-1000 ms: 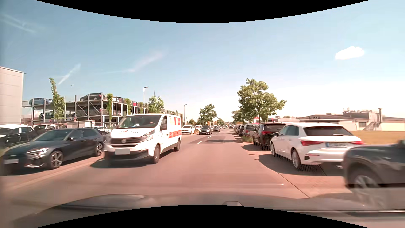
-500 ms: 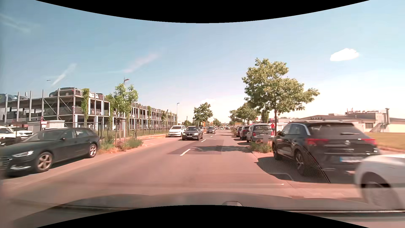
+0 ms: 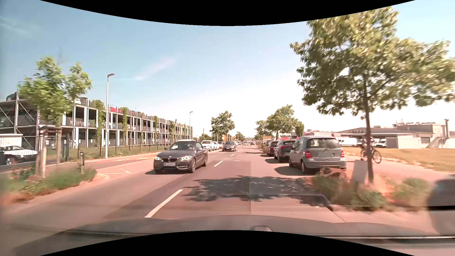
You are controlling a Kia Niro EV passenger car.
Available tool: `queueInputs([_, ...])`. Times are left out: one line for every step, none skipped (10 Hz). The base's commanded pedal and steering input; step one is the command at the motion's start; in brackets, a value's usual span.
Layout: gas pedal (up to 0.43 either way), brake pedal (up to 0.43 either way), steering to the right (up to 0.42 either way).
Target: Follow the waypoints while adhering to traffic rules and regulations
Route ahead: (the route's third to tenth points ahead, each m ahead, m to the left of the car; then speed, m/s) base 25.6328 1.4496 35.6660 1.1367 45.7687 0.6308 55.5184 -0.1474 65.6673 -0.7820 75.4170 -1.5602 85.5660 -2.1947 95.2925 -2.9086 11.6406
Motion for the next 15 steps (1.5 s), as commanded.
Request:
queueInputs([0.000,0.000,0.009])
queueInputs([0.000,0.000,0.008])
queueInputs([0.000,0.000,0.008])
queueInputs([0.000,0.000,0.006])
queueInputs([0.000,0.000,0.006])
queueInputs([0.000,0.000,0.006])
queueInputs([0.000,0.000,0.006])
queueInputs([0.000,0.000,0.006])
queueInputs([0.000,0.000,0.006])
queueInputs([0.000,0.000,0.006])
queueInputs([0.000,0.000,0.005])
queueInputs([0.000,0.000,0.004])
queueInputs([0.000,0.000,0.003])
queueInputs([0.000,0.000,0.003])
queueInputs([0.000,0.000,0.002])
